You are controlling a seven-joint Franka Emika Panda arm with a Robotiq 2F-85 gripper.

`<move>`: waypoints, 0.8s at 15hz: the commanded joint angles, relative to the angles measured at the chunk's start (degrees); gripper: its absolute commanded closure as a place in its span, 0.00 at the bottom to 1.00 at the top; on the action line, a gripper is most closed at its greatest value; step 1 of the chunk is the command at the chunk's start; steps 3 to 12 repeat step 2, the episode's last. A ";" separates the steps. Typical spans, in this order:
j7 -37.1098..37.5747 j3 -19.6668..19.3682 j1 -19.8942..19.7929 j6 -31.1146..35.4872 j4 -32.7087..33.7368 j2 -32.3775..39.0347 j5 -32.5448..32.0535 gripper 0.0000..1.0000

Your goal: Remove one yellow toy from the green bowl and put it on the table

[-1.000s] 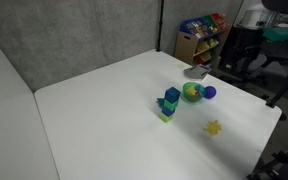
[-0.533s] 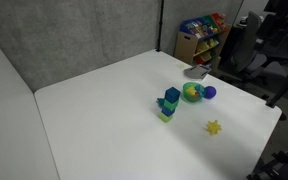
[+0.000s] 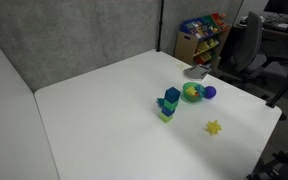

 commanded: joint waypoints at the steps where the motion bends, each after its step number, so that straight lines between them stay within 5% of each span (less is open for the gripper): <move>1: -0.12 -0.19 0.09 -0.28 0.09 0.03 -0.02 0.00; 12: -0.20 -0.23 0.09 -0.37 0.08 0.03 -0.02 0.00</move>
